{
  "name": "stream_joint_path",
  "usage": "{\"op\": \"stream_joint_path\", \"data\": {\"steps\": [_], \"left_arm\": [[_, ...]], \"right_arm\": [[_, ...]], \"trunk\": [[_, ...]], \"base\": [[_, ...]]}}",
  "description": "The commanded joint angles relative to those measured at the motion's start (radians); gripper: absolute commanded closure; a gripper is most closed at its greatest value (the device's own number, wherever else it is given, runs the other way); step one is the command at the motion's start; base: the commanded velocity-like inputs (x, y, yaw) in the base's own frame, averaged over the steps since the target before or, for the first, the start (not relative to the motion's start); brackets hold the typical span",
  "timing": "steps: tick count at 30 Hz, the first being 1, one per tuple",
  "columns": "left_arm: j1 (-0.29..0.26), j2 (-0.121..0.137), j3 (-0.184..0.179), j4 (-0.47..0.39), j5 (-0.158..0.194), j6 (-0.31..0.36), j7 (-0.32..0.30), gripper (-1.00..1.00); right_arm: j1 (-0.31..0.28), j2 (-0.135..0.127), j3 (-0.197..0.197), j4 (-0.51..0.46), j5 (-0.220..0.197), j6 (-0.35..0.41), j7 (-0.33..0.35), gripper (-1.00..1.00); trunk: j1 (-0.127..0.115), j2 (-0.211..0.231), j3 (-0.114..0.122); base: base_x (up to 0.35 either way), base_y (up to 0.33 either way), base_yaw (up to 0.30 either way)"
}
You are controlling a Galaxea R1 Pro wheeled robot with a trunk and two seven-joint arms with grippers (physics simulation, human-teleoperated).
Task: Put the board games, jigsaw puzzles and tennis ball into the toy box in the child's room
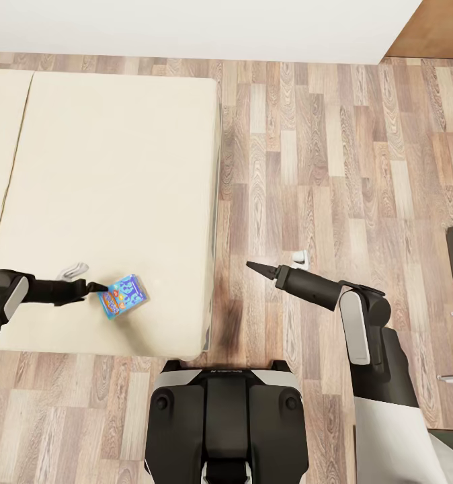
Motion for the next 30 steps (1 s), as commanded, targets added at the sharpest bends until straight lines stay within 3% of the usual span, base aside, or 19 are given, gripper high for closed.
{"op": "stream_joint_path", "data": {"steps": [1, 17, 23, 30], "left_arm": [[0.000, 0.000, 0.001, 0.000, 0.005, 0.001, -0.003, -1.00], [0.002, -0.002, 0.002, 0.013, 0.005, -0.065, -0.019, -1.00], [0.003, -0.006, 0.000, 0.100, 0.005, -0.141, -0.015, -1.00], [0.003, -0.036, 0.001, 0.166, 0.003, -0.215, -0.007, -1.00]], "right_arm": [[-0.001, 0.001, -0.002, 0.000, 0.006, 0.004, 0.008, -1.00], [0.000, 0.001, 0.000, 0.000, 0.006, 0.004, 0.008, -1.00], [0.000, 0.001, 0.001, 0.000, 0.005, 0.004, 0.008, -1.00], [0.000, 0.002, 0.001, 0.000, 0.005, 0.004, 0.007, -1.00]], "trunk": [[0.001, -0.002, -0.001], [0.001, -0.002, -0.001], [0.001, -0.002, -0.001], [0.001, -0.002, -0.001]], "base": [[0.000, 0.000, 0.000], [0.000, 0.000, 0.000], [0.000, 0.000, 0.000], [0.000, 0.000, 0.000]]}}
